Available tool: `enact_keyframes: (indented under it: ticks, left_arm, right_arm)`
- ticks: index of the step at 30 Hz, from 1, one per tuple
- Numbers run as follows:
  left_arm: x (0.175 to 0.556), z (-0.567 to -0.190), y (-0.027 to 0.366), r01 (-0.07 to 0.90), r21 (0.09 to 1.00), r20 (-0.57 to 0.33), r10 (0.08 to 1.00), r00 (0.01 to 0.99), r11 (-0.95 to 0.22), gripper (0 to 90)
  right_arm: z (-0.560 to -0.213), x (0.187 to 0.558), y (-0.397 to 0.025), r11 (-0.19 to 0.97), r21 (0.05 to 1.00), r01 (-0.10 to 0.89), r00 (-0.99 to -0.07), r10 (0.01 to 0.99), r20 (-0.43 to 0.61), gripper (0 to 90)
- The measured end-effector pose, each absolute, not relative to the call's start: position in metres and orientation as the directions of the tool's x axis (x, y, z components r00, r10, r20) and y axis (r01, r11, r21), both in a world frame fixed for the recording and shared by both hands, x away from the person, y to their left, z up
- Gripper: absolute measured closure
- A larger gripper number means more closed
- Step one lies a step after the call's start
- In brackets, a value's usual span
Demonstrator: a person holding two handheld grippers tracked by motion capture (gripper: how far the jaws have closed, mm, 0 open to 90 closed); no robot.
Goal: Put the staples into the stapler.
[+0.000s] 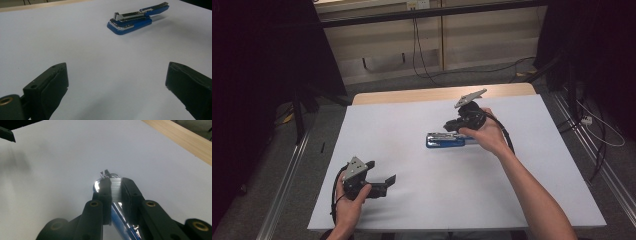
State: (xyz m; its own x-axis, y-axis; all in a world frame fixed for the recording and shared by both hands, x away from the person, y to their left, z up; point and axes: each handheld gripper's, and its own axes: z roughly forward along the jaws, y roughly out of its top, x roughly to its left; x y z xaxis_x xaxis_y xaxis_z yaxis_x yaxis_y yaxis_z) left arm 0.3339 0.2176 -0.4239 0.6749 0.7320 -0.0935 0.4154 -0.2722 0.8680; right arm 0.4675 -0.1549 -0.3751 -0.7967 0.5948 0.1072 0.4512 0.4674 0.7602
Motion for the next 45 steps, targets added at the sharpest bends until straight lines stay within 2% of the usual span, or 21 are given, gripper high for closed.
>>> enact_keyframes:
  ticks: [23, 45]
  left_arm:
    - [0.334, -0.424, 0.218, 0.415, 0.868, -0.097, 0.727, 0.679, -0.272, 4.8]
    - [0.333, -0.423, 0.218, 0.412, 0.871, -0.092, 0.732, 0.675, -0.270, 4.8]
  right_arm:
    - [-0.373, 0.486, -0.131, 0.477, 0.755, 0.450, -0.814, 0.567, 0.126, 79.1]
    - [-0.390, 0.499, -0.118, 0.509, 0.735, 0.448, -0.831, 0.541, 0.132, 79.1]
